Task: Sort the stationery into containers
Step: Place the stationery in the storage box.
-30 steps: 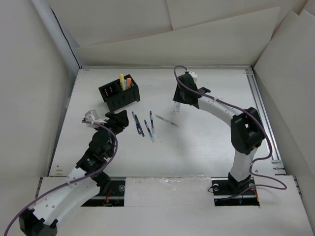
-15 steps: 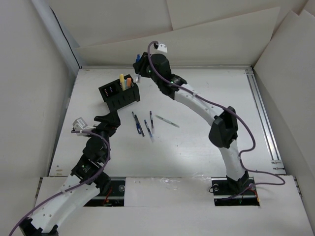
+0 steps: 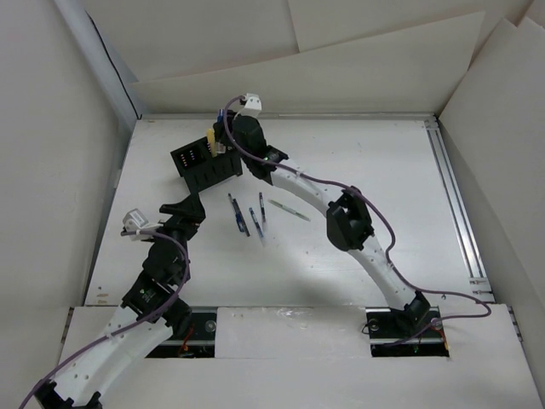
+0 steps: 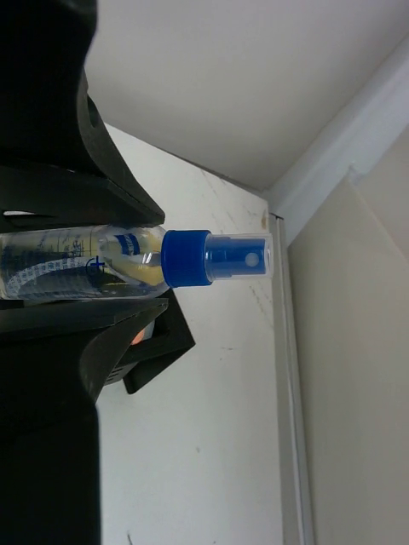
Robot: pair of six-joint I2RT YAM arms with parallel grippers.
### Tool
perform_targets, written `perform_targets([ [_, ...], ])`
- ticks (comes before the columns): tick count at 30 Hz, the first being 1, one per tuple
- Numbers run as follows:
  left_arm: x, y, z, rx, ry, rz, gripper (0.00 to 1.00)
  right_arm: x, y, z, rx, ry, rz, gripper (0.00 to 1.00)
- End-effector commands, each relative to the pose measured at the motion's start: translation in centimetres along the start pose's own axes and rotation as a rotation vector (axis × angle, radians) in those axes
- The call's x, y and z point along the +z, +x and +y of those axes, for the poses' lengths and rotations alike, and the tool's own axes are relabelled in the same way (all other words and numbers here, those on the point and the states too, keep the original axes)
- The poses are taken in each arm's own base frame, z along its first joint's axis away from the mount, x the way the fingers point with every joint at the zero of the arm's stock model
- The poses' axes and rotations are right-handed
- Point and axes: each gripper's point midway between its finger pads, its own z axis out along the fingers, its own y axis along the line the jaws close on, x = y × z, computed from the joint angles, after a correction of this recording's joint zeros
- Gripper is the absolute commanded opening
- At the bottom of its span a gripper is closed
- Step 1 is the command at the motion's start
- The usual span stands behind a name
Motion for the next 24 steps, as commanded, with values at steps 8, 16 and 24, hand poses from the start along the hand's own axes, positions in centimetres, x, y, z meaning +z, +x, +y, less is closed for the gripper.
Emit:
perform_targets([
  [8, 0.3, 0.1, 0.0, 0.0, 0.002, -0.01, 0.88, 0.2, -6.1, 3.3, 0.043, -0.059, -0.255, 0.2],
  [16, 0.3, 0.0, -0.1, 0.002, 0.007, -0.014, 0.88, 0.9, -4.4, 2.8, 0.053, -0.046, -0.274, 0.22],
  [24, 0.3, 0.0, -0.4, -0.005, 0.017, -0.011, 0.88, 1.2, -4.0, 2.2, 0.055, -0.028, -0.282, 0.22],
])
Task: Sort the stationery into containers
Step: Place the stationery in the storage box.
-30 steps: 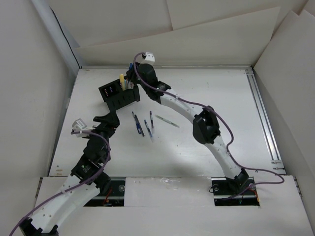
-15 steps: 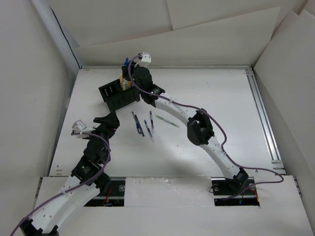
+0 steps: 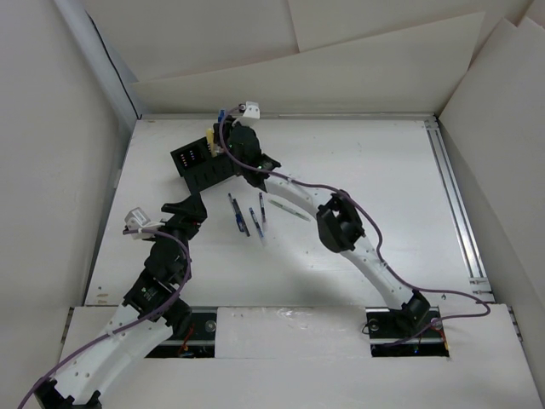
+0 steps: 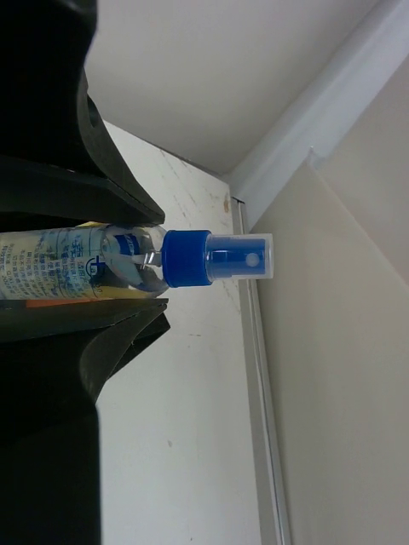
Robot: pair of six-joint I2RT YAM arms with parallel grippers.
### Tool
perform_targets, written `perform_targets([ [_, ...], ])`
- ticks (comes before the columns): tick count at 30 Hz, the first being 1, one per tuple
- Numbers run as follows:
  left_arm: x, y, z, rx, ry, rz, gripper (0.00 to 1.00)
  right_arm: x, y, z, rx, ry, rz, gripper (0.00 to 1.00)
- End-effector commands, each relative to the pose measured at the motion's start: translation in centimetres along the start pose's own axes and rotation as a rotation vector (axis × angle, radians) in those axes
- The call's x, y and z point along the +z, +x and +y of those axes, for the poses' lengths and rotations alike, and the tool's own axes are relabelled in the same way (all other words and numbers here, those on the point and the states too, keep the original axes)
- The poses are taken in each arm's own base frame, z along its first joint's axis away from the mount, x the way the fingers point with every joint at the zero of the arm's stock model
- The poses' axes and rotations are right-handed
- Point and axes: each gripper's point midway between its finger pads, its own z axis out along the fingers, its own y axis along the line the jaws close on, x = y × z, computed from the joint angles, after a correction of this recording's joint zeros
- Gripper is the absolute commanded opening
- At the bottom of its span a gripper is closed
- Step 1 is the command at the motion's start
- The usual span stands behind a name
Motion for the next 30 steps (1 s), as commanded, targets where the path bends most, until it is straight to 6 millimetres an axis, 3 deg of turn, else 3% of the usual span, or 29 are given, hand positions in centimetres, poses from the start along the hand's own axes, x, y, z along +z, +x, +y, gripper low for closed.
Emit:
perform_targets([
  [1, 0.1, -0.4, -0.5, -0.016, 0.019, -0.019, 0.88, -0.5, -5.0, 3.7, 0.069, -0.059, -0.131, 0.23],
  [5, 0.1, -0.4, -0.5, -0.016, 0.019, -0.019, 0.88, -0.6, -2.8, 2.9, 0.053, -0.032, -0.106, 0.28],
  [9, 0.1, -0.4, -0.5, -0.016, 0.019, -0.019, 0.88, -1.3, -1.9, 3.0, 0.043, -0.031, -0.083, 0.38],
  [13, 0.1, -0.4, -0.5, -0.016, 0.019, -0.019, 0.88, -2.1, -3.8, 3.6, 0.056, -0.042, -0.104, 0.45],
  [16, 0.1, -0.4, -0.5, -0.016, 0.019, -0.019, 0.88, -2.9, -4.0, 4.0, 0.045, -0.047, -0.095, 0.5],
  [17, 0.1, -0.4, -0.5, -0.016, 0.019, -0.019, 0.88, -3.2, -5.7, 4.7, 0.059, -0.059, -0.117, 0.53],
  [19, 0.1, -0.4, -0.5, -0.007, 0.019, -0.019, 0.88, -4.1, -6.6, 6.1, 0.067, -0.098, -0.114, 0.57],
  [22, 0.0, -0.6, -0.6, -0.014, 0.023, -0.023, 0.88, -5.5, -9.6, 7.5, 0.083, -0.143, -0.13, 0.65],
  [23, 0.0, -0.6, -0.6, -0.014, 0.023, -0.023, 0.88, -5.9, -9.8, 7.6, 0.079, -0.149, -0.121, 0.67],
  [24, 0.0, -0.6, -0.6, -0.003, 0.023, -0.023, 0.86, -6.6, -11.9, 8.2, 0.089, -0.157, -0.137, 0.69],
  [26, 0.0, -0.6, -0.6, -0.003, 0.023, -0.023, 0.83, -7.4, -13.1, 8.3, 0.084, -0.153, -0.13, 0.73],
  [28, 0.3, 0.1, -0.6, 0.032, 0.026, -0.006, 0.76, -9.7, -15.4, 8.0, 0.08, -0.15, -0.122, 0.74],
  [29, 0.4, 0.5, -0.5, 0.054, 0.025, 0.009, 0.73, -9.7, -15.0, 7.9, 0.073, -0.143, -0.11, 0.74],
  [30, 0.6, 0.9, -0.6, 0.06, 0.027, 0.02, 0.69, -10.3, -13.2, 6.4, 0.046, -0.121, -0.066, 0.74],
])
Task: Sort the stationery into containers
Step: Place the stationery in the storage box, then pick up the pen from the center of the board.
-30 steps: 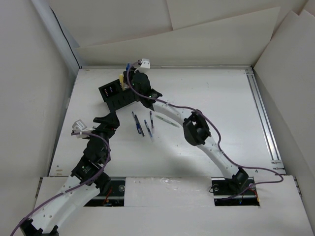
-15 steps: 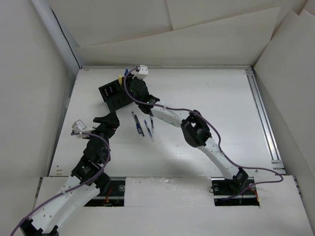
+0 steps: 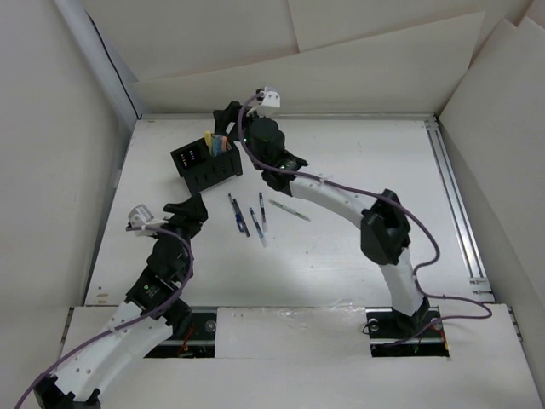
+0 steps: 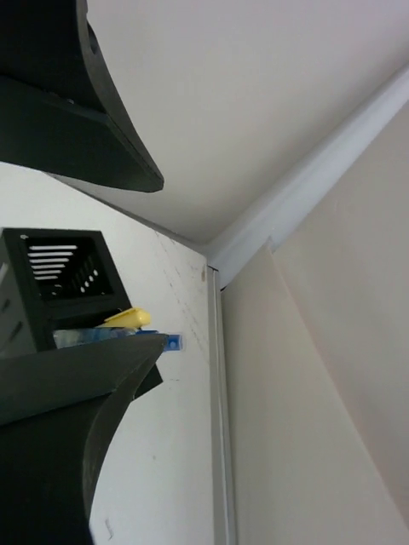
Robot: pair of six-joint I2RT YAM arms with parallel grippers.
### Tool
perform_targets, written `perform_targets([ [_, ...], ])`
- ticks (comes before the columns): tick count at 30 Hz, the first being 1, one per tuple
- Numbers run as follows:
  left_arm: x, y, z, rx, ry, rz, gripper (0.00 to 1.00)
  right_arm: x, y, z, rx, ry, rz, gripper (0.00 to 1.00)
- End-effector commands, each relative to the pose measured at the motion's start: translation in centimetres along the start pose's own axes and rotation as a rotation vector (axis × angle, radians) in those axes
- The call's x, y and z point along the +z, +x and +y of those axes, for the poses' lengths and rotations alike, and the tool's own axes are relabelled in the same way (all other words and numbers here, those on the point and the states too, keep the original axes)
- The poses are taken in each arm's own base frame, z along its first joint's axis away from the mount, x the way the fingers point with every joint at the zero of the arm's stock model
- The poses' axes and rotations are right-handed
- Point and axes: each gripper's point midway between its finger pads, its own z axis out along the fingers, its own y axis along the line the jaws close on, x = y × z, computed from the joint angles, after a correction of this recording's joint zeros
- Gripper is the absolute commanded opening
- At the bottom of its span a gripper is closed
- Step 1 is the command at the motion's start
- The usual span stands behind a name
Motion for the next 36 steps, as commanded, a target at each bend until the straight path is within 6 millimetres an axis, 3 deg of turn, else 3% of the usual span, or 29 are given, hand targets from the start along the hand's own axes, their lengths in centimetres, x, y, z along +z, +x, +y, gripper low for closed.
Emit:
perform_targets([
  [1, 0.7, 1.3, -0.3, 0.058, 0.002, 0.032, 0.65, -3.5, -5.0, 1.6, 0.017, -0.037, -0.031, 0.72],
  [2, 0.9, 1.9, -0.4, 0.085, 0.003, 0.054, 0.61, -4.4, -5.2, 1.1, 0.011, -0.032, -0.02, 0.63],
  [3, 1.1, 2.3, -0.7, 0.102, 0.006, 0.069, 0.49, -5.7, -2.9, -0.6, -0.022, -0.009, 0.044, 0.57],
  [4, 1.4, 2.4, -1.0, 0.111, 0.0, 0.075, 0.45, -7.2, -4.7, -0.5, -0.015, -0.007, 0.047, 0.47],
  [5, 1.8, 3.8, -0.6, 0.157, -0.025, 0.117, 0.4, -8.0, -4.8, -1.6, -0.028, 0.012, 0.064, 0.26],
  [6, 2.0, 4.5, -0.5, 0.18, -0.034, 0.142, 0.37, -9.0, -4.5, -2.3, -0.041, 0.025, 0.088, 0.19],
  [7, 2.2, 5.3, -0.4, 0.2, -0.041, 0.169, 0.31, -10.4, -2.6, -4.0, -0.061, 0.056, 0.146, 0.12],
  [8, 2.6, 6.2, -0.4, 0.228, -0.057, 0.196, 0.28, -11.7, -3.8, -4.8, -0.069, 0.071, 0.155, 0.03],
  [9, 2.8, 6.7, -0.5, 0.23, -0.063, 0.212, 0.25, -12.7, -3.3, -5.4, -0.081, 0.076, 0.183, 0.0],
  [14, 4.0, 9.6, 0.1, 0.315, -0.12, 0.291, 0.23, -18.1, -0.3, -9.9, -0.133, 0.152, 0.317, 0.0],
  [15, 4.4, 10.4, 0.4, 0.345, -0.145, 0.312, 0.23, -19.0, -1.0, -9.9, -0.12, 0.15, 0.31, 0.0],
  [18, 5.3, 11.7, 0.1, 0.375, -0.166, 0.342, 0.23, -20.6, 0.1, -11.2, -0.124, 0.162, 0.346, 0.0],
  [20, 5.9, 13.2, 1.2, 0.43, -0.214, 0.368, 0.23, -20.7, -0.2, -11.6, -0.115, 0.173, 0.34, 0.0],
  [21, 6.6, 13.7, 1.6, 0.45, -0.243, 0.377, 0.21, -20.9, 1.0, -11.6, -0.117, 0.153, 0.379, 0.0],
  [27, 8.3, 15.2, 2.6, 0.485, -0.291, 0.409, 0.2, -20.3, 1.2, -12.7, -0.138, 0.207, 0.412, 0.0],
  [29, 9.1, 15.4, 2.8, 0.507, -0.313, 0.408, 0.2, -21.1, 2.4, -13.3, -0.129, 0.205, 0.43, 0.0],
  [36, 12.0, 17.1, 4.2, 0.53, -0.364, 0.447, 0.2, -21.3, 3.2, -14.2, -0.115, 0.206, 0.447, 0.0],
])
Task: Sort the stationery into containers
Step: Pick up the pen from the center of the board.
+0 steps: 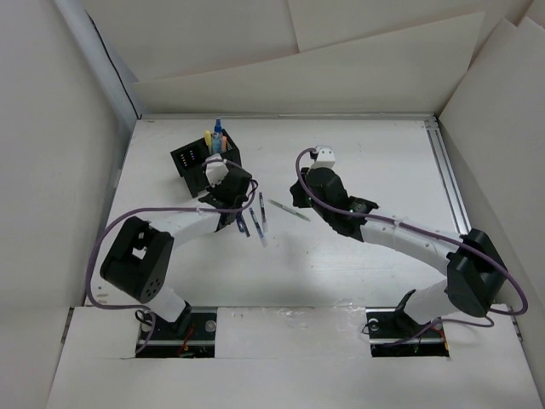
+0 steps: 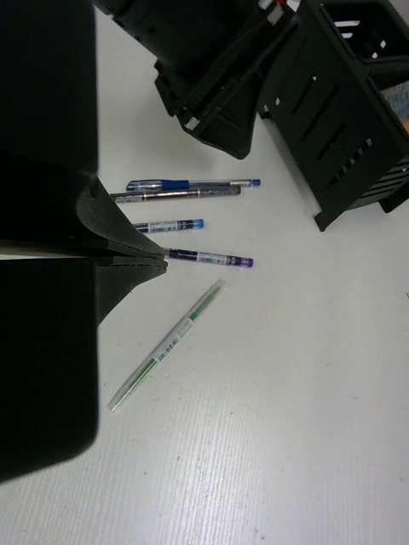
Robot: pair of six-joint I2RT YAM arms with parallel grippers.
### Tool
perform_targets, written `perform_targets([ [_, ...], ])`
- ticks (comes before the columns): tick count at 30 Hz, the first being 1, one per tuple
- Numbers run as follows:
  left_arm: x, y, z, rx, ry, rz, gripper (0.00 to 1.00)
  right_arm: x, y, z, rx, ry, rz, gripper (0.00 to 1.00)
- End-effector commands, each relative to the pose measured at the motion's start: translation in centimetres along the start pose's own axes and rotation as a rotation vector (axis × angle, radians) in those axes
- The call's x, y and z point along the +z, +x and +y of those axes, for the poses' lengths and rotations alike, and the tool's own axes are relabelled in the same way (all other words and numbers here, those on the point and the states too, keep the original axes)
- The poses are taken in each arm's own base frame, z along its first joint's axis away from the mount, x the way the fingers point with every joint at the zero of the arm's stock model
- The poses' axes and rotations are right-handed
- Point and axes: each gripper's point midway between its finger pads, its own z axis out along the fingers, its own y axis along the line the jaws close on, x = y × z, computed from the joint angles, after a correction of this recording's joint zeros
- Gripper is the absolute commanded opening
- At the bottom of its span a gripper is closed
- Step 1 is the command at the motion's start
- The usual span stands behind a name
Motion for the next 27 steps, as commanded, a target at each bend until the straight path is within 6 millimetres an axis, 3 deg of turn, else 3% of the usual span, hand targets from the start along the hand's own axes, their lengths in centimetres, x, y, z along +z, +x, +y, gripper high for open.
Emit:
perform_targets([
  [1, 1.6, -0.9, -0.8, 0.001, -0.003, 0.005, 0.2, 0.0, -1.1, 0.6, 0.032, -0.029, -0.03, 0.0],
  [5, 3.2, -0.6, -0.8, 0.036, -0.044, 0.01, 0.2, -0.2, -1.5, 0.6, 0.036, -0.026, -0.042, 0.0],
  [11, 4.2, 0.7, -0.5, 0.057, -0.064, 0.03, 0.23, -0.2, -1.1, 0.3, 0.032, -0.021, -0.035, 0.0],
  [15, 4.7, 0.5, -0.7, 0.056, -0.076, 0.015, 0.24, -0.2, -1.1, 0.3, 0.032, -0.021, -0.035, 0.0],
  [27, 6.6, 1.8, 1.0, 0.091, -0.146, 0.024, 0.23, -0.2, -1.1, 0.7, 0.035, -0.041, -0.032, 0.0],
])
